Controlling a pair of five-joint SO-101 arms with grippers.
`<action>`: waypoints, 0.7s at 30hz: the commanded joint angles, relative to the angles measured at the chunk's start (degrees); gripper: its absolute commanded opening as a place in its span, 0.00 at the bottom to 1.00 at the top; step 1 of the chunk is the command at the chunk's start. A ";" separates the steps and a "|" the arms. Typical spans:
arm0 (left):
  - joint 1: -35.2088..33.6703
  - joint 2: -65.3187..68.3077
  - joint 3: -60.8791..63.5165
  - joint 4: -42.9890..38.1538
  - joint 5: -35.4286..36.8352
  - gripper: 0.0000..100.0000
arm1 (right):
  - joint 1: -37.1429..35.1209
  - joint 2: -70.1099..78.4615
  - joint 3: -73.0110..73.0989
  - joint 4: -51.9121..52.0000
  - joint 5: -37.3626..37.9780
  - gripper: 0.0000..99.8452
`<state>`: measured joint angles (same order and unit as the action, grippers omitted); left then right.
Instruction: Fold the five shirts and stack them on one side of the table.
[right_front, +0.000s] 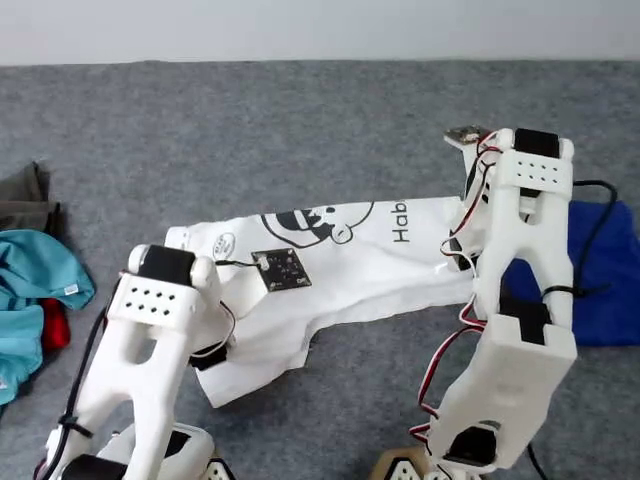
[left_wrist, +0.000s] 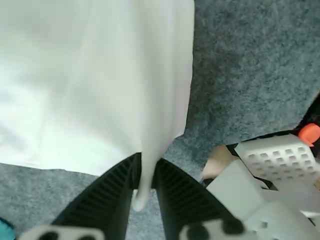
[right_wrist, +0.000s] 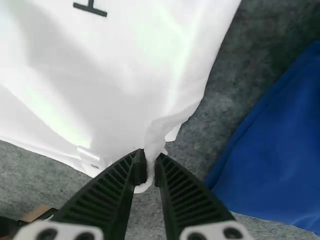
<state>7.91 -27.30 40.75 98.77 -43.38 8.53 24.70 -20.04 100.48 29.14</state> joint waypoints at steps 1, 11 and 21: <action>-0.09 -1.58 -0.40 1.67 -0.44 0.10 | 0.40 -4.26 -0.26 2.33 0.53 0.02; -0.26 -1.67 -1.71 1.58 3.60 0.13 | 0.48 -6.02 -0.26 2.42 0.53 0.22; -12.04 -1.05 -13.49 -7.47 7.21 0.12 | -0.04 -11.91 -0.35 -2.24 0.18 0.22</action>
<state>-0.70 -27.30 30.64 96.57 -38.55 8.53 16.79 -20.04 100.04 29.14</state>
